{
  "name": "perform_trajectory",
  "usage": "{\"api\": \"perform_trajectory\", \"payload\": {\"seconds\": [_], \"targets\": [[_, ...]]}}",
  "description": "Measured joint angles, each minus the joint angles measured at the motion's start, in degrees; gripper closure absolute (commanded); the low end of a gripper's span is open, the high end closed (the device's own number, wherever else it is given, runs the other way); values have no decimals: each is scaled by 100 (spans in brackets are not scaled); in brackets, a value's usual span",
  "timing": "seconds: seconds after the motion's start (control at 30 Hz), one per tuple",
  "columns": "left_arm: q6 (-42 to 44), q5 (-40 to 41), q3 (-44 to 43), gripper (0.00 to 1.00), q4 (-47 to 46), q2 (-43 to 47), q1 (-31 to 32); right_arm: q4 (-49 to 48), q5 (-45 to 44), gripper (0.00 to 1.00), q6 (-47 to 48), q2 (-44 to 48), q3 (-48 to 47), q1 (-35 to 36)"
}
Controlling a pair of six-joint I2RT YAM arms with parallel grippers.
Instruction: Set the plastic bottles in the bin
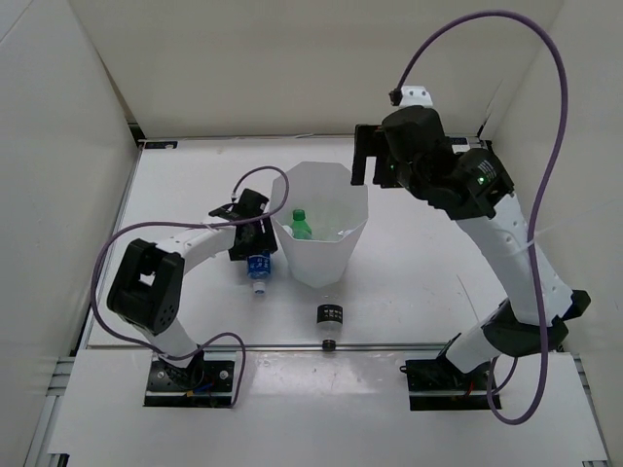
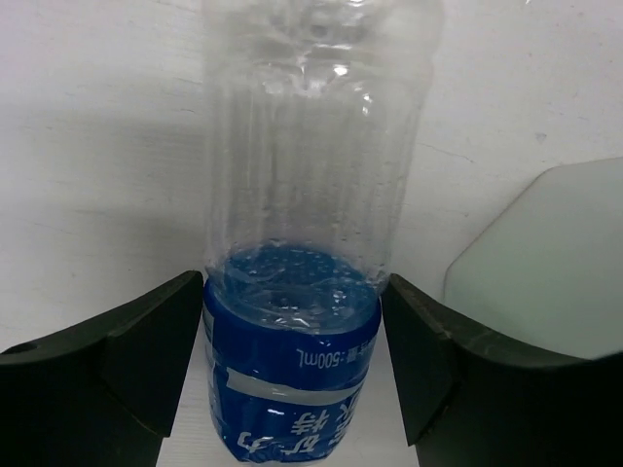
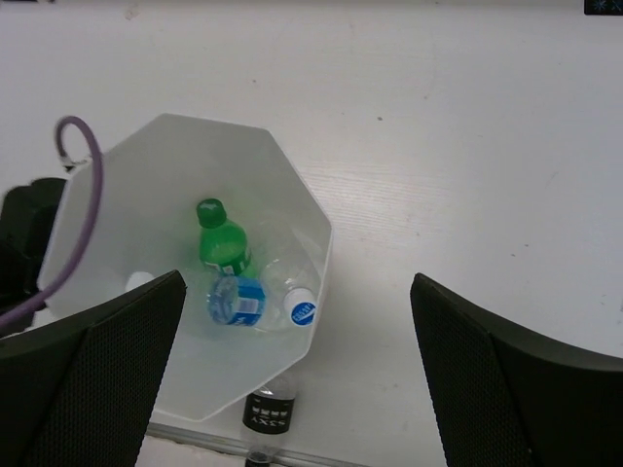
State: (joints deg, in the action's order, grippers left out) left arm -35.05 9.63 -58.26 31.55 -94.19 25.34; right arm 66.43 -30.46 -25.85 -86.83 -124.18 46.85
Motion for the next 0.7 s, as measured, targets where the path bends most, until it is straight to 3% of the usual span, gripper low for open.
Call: {"api": "perform_trajectory", "payload": {"seconds": [0.07,0.17,0.27,0.43,0.57,0.7], "targets": [[-11,48,0,28,-4,31,-15,61,-48,0,28,-17,162,-9],[-116,188,-31,37,146,315,-129,105,-105,0,44,-9,417,-52],[-221,496,-525,37,623,734,-372,114,-127,0,13,92,682,-188],[-439,1316,-2747,34,1377,946,-520,107,15,0,-256,498,1257,-649],[-509,1926,-4264,31,1513,1147,-236,90,404,0,-686,894,1873,-1220],[-411,1991,-4675,28,1255,1598,280,81,990,0,-1027,1152,2476,-1838]]}}
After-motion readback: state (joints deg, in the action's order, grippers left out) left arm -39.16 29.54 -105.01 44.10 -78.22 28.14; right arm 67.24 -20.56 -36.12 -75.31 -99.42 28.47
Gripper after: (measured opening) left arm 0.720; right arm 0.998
